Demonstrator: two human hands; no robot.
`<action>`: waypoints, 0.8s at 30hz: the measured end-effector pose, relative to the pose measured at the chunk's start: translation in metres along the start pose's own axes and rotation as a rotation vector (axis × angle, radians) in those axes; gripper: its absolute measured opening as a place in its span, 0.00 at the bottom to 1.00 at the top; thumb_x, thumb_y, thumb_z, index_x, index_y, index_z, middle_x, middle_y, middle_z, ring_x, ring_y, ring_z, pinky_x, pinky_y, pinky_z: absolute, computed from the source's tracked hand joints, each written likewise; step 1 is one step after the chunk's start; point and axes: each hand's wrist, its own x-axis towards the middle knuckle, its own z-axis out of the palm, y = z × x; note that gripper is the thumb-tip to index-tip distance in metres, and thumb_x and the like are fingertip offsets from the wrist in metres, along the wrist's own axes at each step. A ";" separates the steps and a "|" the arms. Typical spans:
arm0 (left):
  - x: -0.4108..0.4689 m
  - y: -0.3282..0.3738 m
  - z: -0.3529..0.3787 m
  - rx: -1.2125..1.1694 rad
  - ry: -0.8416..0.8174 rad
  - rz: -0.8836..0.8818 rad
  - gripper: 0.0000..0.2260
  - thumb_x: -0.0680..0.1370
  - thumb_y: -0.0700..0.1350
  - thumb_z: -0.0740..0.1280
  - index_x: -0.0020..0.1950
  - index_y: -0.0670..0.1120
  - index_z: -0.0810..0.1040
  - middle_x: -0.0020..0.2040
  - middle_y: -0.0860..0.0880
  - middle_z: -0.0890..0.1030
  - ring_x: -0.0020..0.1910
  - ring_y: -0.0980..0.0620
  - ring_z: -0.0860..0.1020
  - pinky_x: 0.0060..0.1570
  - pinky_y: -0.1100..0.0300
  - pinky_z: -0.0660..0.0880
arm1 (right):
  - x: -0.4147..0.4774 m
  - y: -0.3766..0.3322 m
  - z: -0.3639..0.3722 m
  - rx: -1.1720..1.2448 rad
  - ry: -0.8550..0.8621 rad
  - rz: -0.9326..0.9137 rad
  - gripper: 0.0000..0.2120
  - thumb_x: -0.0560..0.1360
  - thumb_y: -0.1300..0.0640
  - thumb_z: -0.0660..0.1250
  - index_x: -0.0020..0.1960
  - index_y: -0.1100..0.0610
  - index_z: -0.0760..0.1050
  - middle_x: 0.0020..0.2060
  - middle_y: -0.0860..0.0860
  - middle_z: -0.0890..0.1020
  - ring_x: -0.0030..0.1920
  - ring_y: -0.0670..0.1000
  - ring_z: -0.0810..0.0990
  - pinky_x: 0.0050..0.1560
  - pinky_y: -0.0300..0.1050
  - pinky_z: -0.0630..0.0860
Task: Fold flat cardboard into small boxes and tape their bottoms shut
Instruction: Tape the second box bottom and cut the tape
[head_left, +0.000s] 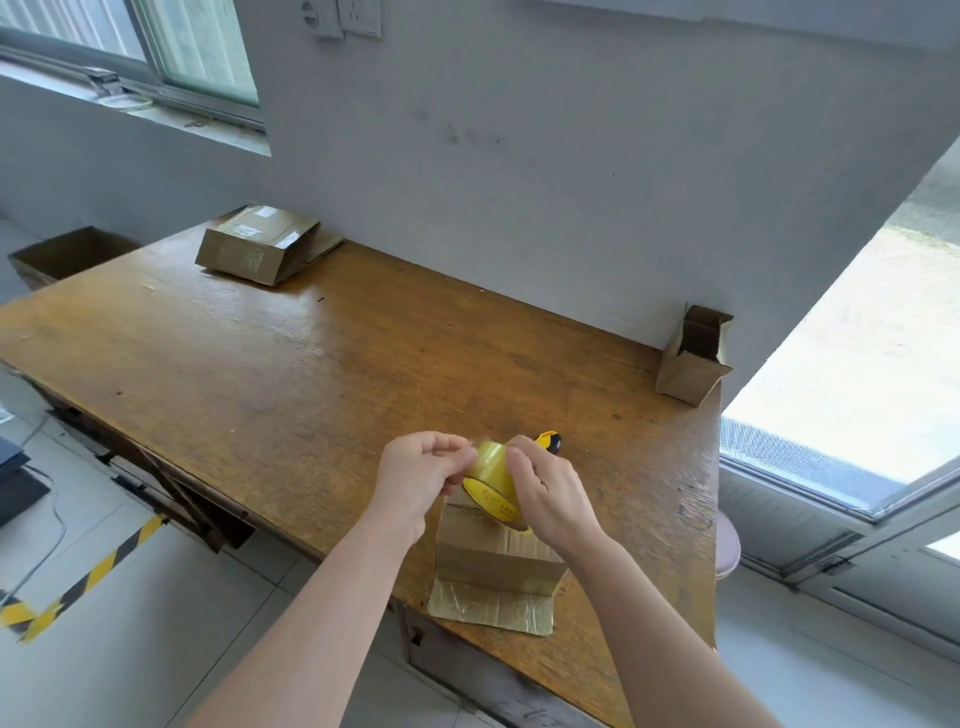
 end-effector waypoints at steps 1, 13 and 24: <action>0.002 -0.001 -0.001 0.034 0.041 0.021 0.05 0.72 0.36 0.73 0.40 0.46 0.83 0.32 0.49 0.83 0.31 0.55 0.78 0.30 0.63 0.74 | 0.001 0.000 -0.001 0.054 -0.009 0.024 0.12 0.78 0.50 0.56 0.40 0.53 0.73 0.31 0.47 0.73 0.33 0.47 0.70 0.34 0.46 0.67; 0.005 -0.039 0.025 -0.021 0.236 -0.056 0.06 0.79 0.41 0.64 0.43 0.43 0.76 0.45 0.42 0.81 0.46 0.41 0.80 0.49 0.41 0.79 | 0.019 0.006 -0.007 0.040 0.072 0.047 0.10 0.72 0.44 0.71 0.38 0.50 0.81 0.32 0.44 0.81 0.34 0.42 0.77 0.34 0.38 0.72; 0.001 -0.054 0.026 0.164 0.235 -0.015 0.08 0.79 0.40 0.63 0.39 0.43 0.73 0.40 0.44 0.77 0.38 0.47 0.73 0.35 0.56 0.68 | 0.027 -0.007 -0.015 -0.225 -0.078 0.003 0.16 0.72 0.46 0.67 0.31 0.56 0.75 0.25 0.46 0.73 0.27 0.47 0.69 0.28 0.43 0.66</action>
